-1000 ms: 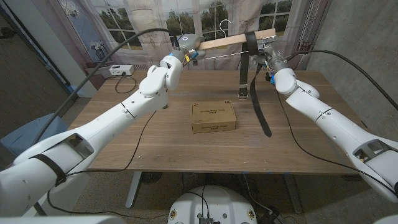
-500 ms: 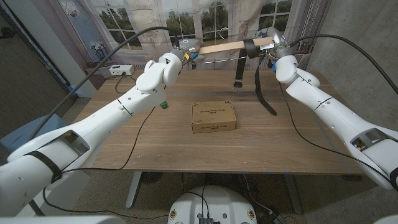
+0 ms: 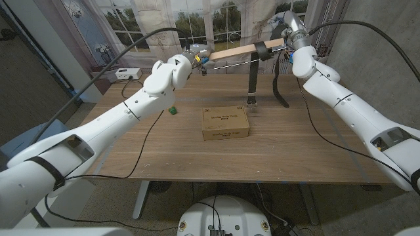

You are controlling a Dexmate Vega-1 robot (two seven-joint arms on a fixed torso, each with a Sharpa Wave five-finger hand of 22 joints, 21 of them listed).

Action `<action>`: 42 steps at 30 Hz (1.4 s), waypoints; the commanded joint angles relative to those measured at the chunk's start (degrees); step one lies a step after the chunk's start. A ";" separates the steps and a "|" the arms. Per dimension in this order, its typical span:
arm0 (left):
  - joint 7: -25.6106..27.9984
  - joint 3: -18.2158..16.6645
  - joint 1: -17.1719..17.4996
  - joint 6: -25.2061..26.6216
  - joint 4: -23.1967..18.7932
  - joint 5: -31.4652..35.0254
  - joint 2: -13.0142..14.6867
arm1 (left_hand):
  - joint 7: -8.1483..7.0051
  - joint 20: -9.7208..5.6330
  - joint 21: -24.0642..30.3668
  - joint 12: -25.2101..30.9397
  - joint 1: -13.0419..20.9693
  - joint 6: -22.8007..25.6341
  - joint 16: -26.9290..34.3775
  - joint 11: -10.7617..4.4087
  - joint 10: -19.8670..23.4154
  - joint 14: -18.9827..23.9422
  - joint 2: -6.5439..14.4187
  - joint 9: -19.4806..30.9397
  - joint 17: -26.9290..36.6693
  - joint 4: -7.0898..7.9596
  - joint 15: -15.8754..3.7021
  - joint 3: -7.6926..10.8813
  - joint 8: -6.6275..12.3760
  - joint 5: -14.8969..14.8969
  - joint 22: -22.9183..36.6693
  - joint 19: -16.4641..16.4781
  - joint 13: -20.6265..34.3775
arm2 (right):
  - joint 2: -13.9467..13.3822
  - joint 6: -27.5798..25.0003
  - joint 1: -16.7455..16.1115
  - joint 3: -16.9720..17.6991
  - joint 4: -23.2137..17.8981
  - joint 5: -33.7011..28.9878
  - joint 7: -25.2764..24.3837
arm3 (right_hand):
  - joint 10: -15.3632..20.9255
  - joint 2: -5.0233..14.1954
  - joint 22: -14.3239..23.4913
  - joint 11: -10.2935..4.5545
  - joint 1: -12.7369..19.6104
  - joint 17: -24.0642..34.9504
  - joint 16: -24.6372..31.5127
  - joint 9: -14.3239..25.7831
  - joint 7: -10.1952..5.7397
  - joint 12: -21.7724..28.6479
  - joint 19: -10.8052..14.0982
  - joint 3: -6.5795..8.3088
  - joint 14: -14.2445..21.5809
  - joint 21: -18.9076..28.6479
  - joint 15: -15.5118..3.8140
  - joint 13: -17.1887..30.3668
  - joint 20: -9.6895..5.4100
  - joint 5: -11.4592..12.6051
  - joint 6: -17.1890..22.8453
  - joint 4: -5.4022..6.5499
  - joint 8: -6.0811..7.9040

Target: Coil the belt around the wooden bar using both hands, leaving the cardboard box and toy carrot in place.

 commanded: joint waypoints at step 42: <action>-5.16 6.76 -7.14 13.00 14.12 13.32 -12.16 | 0.74 -4.79 0.18 0.47 0.42 0.29 0.30 0.31 0.37 0.48 0.34 -0.21 -0.49 -0.34 -0.20 0.30 1.17 0.69 -0.21 0.92 0.21 | -3.20 -1.24 -2.90 0.53 -17.04 -26.57 -12.63 | 1.51 -1.10 -0.11 -0.65 0.25 -1.48 -3.74 -1.56 -2.86 -1.94 -0.02 1.55 -0.03 1.10 -4.14 -3.59 -2.68 -0.59 4.42 -1.80 -1.51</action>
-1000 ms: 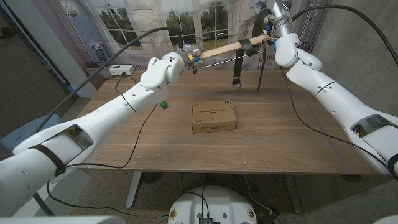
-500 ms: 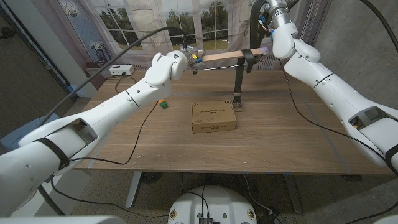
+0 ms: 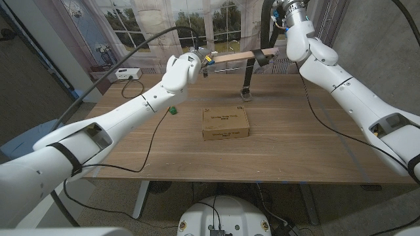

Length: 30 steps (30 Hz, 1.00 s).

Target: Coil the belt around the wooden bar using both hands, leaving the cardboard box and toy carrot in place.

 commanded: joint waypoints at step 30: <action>16.11 3.83 -8.73 8.26 14.44 -13.11 -10.05 | 1.15 -4.75 0.33 0.22 0.94 -0.05 1.37 0.03 0.59 0.64 0.92 0.47 0.04 -0.34 -0.07 0.22 0.97 -0.36 0.48 0.89 0.22 | -3.92 -20.85 -26.67 2.53 -19.02 -20.02 3.11 | 3.11 0.38 0.14 -0.28 -0.20 -0.40 -1.67 -1.49 -1.59 -1.32 0.13 0.83 1.56 0.80 -3.66 -2.54 -2.43 -0.29 5.46 -1.46 -0.84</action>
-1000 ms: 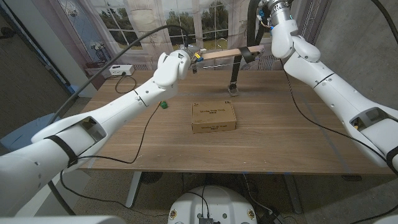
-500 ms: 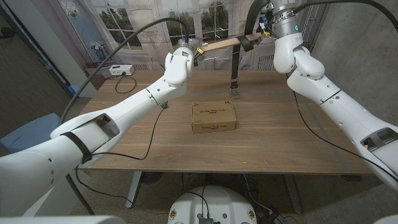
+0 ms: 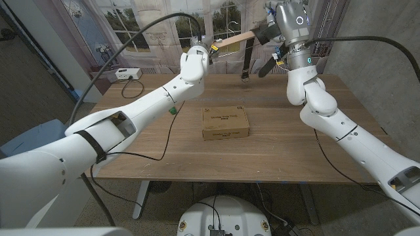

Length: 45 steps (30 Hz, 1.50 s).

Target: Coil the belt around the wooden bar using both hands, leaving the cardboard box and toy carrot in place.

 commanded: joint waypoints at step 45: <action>-1.79 -3.29 -0.43 -9.32 -17.39 -16.57 10.79 | 0.12 -4.76 0.11 0.19 0.00 0.59 0.81 -0.56 0.28 -0.16 0.35 -0.14 0.02 0.32 0.10 -0.09 1.12 -0.64 0.48 0.40 0.02 | 1.59 -0.18 10.77 -9.46 29.54 27.76 23.41 | -0.87 0.68 0.20 0.02 -2.66 -0.51 -2.20 -3.20 0.13 -3.25 -0.64 0.52 0.78 1.13 -2.09 -1.15 -3.00 0.47 3.48 -1.71 -3.26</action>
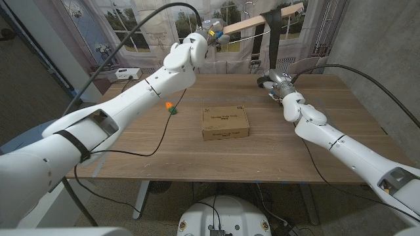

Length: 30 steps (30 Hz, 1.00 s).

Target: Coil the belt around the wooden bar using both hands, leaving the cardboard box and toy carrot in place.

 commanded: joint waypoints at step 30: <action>-22.04 1.68 -3.57 -5.72 -2.45 -4.52 5.90 | -0.11 -4.29 0.03 0.21 -0.40 0.19 0.10 0.03 -0.13 -0.35 -0.02 -0.93 -0.20 0.16 0.24 0.12 -0.07 -0.13 -0.06 -0.21 0.01 | -1.03 10.30 11.84 3.39 14.81 12.99 -6.04 | 0.30 -0.47 -0.06 -1.54 -2.24 0.40 -1.47 -0.58 -1.58 -1.32 -0.72 0.49 -1.92 -0.85 -1.82 0.17 -6.74 2.04 3.65 0.95 0.50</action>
